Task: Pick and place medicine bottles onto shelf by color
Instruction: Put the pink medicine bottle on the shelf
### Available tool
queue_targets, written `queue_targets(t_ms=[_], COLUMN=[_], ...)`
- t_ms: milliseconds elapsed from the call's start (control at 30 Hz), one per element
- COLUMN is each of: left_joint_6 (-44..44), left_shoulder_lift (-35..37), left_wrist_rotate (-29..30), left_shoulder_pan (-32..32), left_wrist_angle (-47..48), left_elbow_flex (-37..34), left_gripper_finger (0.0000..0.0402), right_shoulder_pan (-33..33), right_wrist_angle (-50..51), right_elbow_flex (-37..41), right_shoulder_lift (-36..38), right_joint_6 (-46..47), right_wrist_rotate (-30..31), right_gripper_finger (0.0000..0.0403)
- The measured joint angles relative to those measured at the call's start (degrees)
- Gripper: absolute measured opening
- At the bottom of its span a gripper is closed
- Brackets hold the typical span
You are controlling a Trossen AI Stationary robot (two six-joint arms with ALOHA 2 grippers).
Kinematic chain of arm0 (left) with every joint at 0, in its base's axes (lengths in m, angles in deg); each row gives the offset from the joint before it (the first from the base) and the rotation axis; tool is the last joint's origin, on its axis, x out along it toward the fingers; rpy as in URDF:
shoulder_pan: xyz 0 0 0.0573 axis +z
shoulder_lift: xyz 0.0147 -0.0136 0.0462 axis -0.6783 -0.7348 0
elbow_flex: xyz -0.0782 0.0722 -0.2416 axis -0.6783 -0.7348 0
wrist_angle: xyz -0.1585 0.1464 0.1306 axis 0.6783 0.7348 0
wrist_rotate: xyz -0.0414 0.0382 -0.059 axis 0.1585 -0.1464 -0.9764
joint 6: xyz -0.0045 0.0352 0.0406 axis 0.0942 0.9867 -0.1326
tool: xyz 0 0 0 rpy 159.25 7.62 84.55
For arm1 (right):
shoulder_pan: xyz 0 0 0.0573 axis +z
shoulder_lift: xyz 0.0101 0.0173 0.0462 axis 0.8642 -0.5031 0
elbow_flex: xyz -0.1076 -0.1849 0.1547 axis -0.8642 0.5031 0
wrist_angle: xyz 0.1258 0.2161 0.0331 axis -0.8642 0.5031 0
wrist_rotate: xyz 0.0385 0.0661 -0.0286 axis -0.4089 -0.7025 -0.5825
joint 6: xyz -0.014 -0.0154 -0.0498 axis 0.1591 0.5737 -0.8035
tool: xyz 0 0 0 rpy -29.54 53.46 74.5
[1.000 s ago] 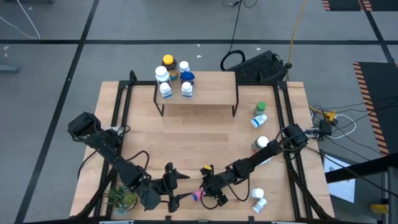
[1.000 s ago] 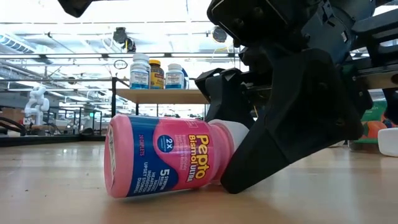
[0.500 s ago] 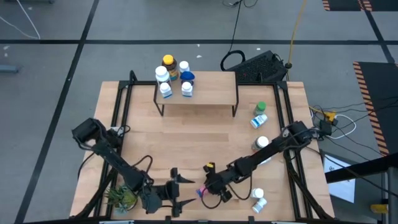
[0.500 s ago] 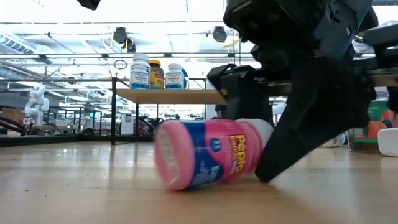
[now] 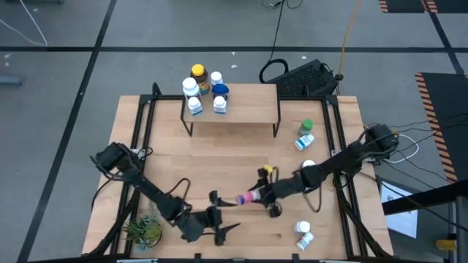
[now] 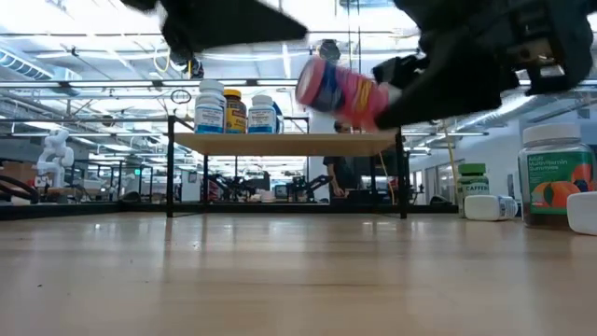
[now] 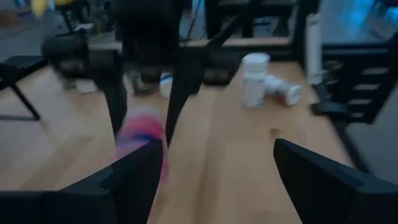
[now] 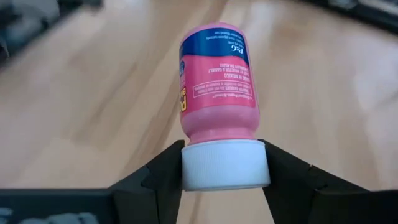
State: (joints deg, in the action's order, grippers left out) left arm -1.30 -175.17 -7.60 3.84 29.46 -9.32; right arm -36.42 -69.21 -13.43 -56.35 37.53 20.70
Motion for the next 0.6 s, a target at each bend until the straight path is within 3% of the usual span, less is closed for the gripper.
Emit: queue_targets(t_ms=[133,333,600], left_joint_6=[0.8,15.0,20.9], left_shoulder_lift=[-2.8,-4.4,-4.4], left_wrist_rotate=[1.5,8.0,7.0], left_shoulder_pan=[1.9,2.0,5.7], left_wrist_angle=[-0.3,7.7,20.9], left_elbow_flex=[1.7,10.3,15.1], left_gripper_finger=[0.0310,0.0310,0.0310], right_shoulder_pan=[-1.8,-3.8,-4.3], right_wrist_angle=[-6.4,-7.8,-9.4], right_elbow_flex=[6.2,10.1,10.1], right_shoulder_lift=[4.3,7.5,7.7], right_joint_6=[2.1,4.4,10.8], right_wrist_rotate=[-0.7,-1.8,-6.3], right_gripper_finger=[0.0178,0.0178,0.0178])
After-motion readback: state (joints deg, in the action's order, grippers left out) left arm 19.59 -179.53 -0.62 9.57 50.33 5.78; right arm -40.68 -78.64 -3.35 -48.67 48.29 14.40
